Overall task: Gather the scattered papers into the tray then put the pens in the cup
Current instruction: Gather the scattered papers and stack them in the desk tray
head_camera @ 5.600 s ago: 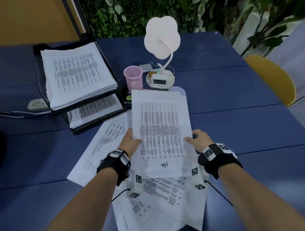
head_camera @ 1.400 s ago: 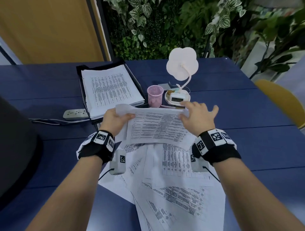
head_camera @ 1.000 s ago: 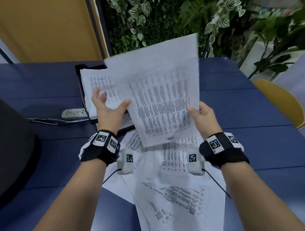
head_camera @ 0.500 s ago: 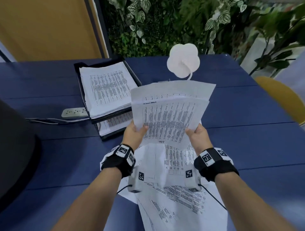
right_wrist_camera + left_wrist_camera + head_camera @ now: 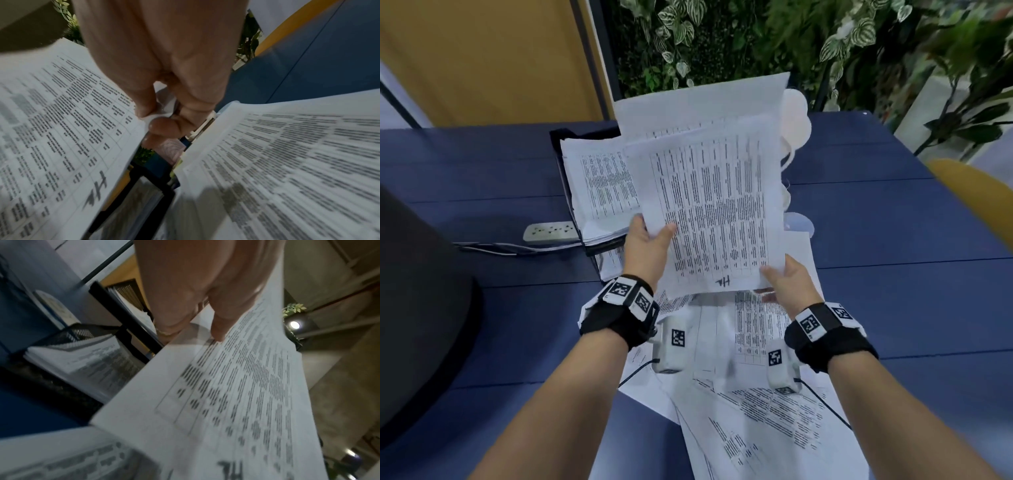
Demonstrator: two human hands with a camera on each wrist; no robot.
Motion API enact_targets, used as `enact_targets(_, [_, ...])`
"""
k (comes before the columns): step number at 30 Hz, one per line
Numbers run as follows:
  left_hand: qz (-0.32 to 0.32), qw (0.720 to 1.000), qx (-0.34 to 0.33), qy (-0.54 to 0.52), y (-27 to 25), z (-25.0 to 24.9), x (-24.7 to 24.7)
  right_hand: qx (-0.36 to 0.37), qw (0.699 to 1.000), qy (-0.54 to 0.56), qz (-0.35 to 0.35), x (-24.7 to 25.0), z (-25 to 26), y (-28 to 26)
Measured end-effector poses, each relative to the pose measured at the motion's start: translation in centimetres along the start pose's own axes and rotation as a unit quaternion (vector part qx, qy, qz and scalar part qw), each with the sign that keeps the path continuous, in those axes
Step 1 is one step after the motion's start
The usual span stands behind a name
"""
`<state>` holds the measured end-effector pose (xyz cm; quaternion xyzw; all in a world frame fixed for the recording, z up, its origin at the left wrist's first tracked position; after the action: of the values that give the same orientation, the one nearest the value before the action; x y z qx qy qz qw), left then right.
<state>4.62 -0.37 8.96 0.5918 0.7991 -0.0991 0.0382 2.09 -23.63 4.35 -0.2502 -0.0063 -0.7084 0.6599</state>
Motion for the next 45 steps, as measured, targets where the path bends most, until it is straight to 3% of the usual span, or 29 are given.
enact_targets(4, [-0.035, 0.997, -0.033, 0.057, 0.7, -0.4, 2.0, 0.034, 0.999, 0.000, 0.008, -1.6, 2.4, 1.0])
enact_targets(10, [0.019, 0.969, -0.062, 0.237, 1.1, -1.2, 5.5, 0.051, 0.998, 0.012, 0.023, -4.7, 5.8, 3.2])
enact_targets(14, [0.004, 0.950, -0.108, 0.293, 2.9, -2.6, 7.7, 0.045, 0.998, 0.004, 0.034, -6.8, 8.0, 5.5])
enact_targets(19, [-0.041, 0.875, -0.159, 0.456, 5.3, -4.6, 9.4, 0.071, 0.997, -0.025, 0.024, -9.1, 10.8, 7.6])
enact_targets(26, [-0.036, 0.790, -0.126, 0.599, 7.7, -4.2, 10.3, 0.089, 0.993, -0.082, -0.013, -11.7, 12.8, 10.0])
enact_targets(30, [-0.015, 0.743, -0.115, 0.659, 7.9, -3.4, 10.4, 0.117, 0.977, -0.162, -0.072, -12.3, 12.7, 11.2])
enact_targets(34, [0.005, 0.730, -0.139, 0.669, 8.0, -3.0, 10.3, 0.163, 0.943, -0.260, -0.127, -12.1, 12.7, 11.9])
enact_targets(39, [0.025, 0.730, -0.124, 0.672, 8.1, -2.5, 10.0, 0.192, 0.860, -0.457, -0.116, -12.4, 12.7, 11.3])
enact_targets(41, [0.024, 0.729, -0.116, 0.674, 8.1, -2.3, 9.8, 0.189, 0.860, -0.457, -0.126, -12.3, 12.5, 10.8])
enact_targets(45, [0.019, 0.733, -0.118, 0.670, 7.6, -2.1, 9.0, 0.205, 0.892, -0.385, -0.121, -11.5, 12.0, 9.7])
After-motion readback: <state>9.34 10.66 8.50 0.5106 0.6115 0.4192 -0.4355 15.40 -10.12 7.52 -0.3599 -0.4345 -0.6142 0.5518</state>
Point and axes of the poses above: each hand's wrist, its own y-axis towards the middle knuckle, its own x-axis out of the back of the hand, z = x × y, the point moved 2 cm from there along y, towards the middle knuckle, and after that the axes turned 13 degrees about -y, right-handed, at the moved point
